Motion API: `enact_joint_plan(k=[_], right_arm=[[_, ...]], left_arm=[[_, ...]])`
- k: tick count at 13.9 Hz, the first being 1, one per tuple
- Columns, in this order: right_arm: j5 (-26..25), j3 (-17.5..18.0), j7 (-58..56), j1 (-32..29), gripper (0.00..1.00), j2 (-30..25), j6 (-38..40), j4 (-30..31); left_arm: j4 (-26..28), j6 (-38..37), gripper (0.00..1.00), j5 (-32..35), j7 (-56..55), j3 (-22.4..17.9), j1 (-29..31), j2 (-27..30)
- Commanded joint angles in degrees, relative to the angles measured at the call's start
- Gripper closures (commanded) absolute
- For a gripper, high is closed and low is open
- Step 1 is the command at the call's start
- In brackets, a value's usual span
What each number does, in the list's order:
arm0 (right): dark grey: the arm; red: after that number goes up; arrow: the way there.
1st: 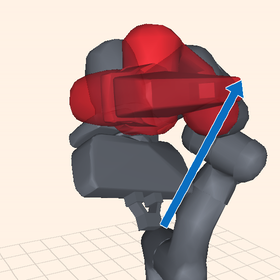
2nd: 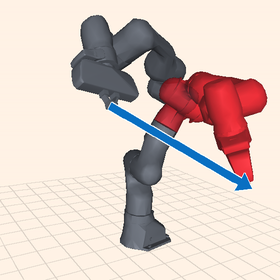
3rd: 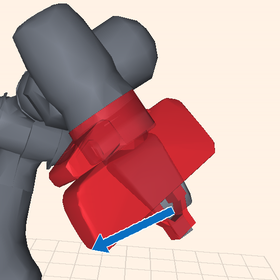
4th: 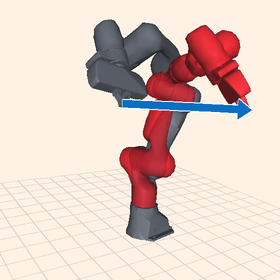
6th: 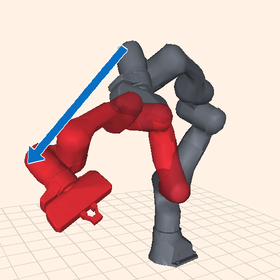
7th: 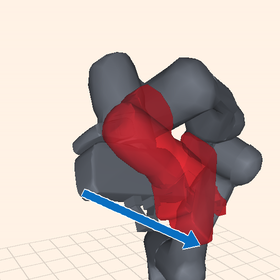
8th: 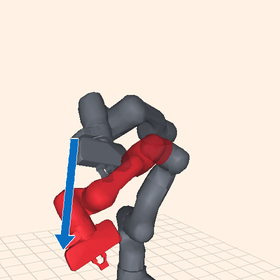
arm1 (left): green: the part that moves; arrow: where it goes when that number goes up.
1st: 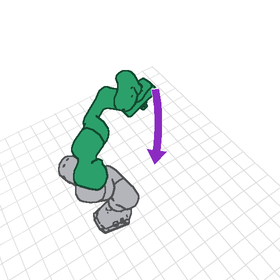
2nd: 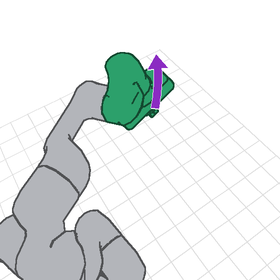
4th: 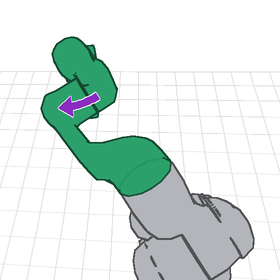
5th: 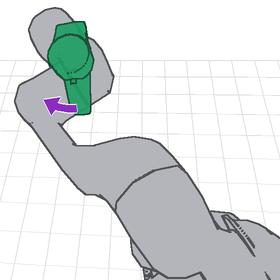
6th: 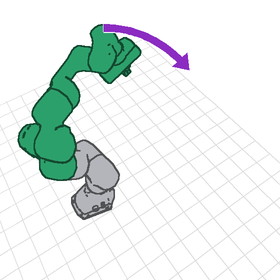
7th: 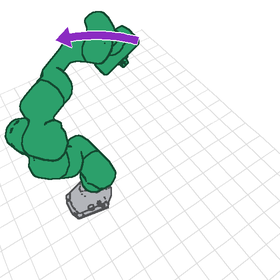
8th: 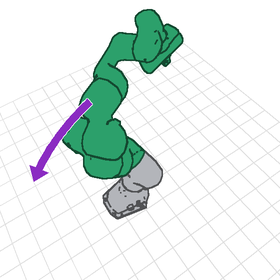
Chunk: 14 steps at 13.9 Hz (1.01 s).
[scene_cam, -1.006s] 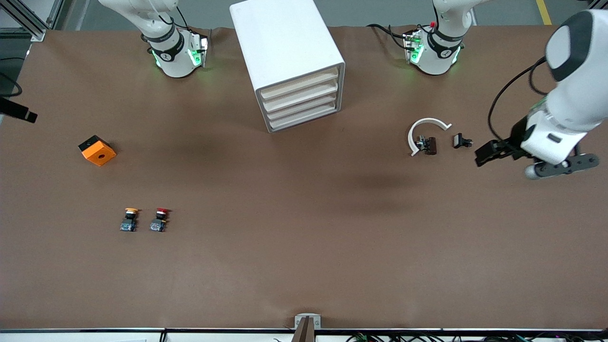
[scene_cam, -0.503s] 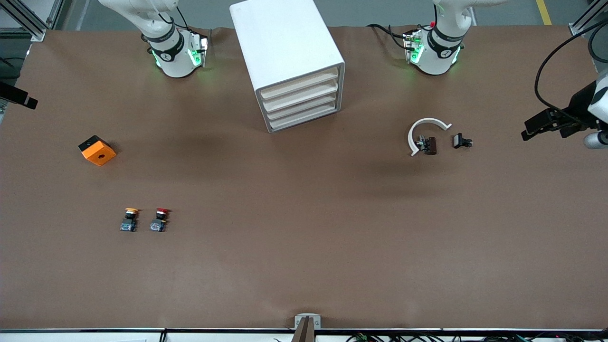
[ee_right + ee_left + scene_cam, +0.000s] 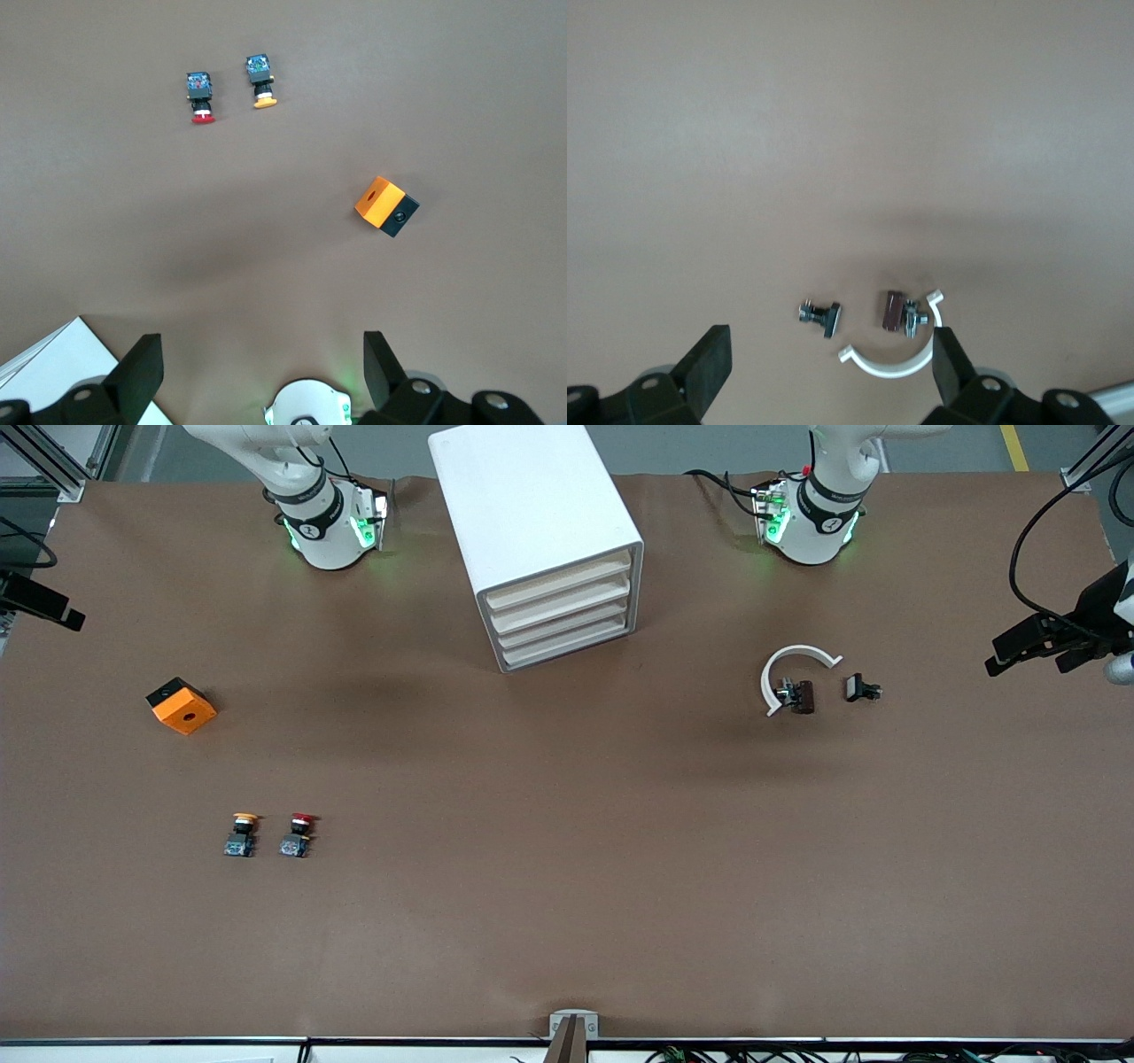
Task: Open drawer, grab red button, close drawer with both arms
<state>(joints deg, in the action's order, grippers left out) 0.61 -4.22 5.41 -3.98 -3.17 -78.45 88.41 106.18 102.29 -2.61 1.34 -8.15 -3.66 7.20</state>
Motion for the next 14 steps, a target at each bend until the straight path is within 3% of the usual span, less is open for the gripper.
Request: enact_joint_plan(k=[1, 4, 7, 14], right_arm=[[0.44, -0.08, -2.15, 0.11, 0.00, -5.35, -2.94, 6.60], [0.18, -0.08, -3.74, -0.24, 0.00, -5.27, -3.38, 6.51], [-0.35, 0.01, -8.03, -0.24, 0.00, -5.35, -3.99, 6.51], [-0.35, 0.00, -10.33, -0.15, 0.00, -5.35, -4.44, 6.42]], left_arm=[[3.25, 2.83, 0.00, -0.02, 1.04, 0.76, -0.47, 4.93], [-4.81, 0.29, 0.00, 0.06, -0.02, 2.70, -0.47, 2.57], [-13.35, -7.44, 0.00, 0.06, -2.37, 4.10, -1.18, -1.21], [-13.54, -8.86, 0.00, 1.82, -2.21, 4.81, -0.91, -1.40]])
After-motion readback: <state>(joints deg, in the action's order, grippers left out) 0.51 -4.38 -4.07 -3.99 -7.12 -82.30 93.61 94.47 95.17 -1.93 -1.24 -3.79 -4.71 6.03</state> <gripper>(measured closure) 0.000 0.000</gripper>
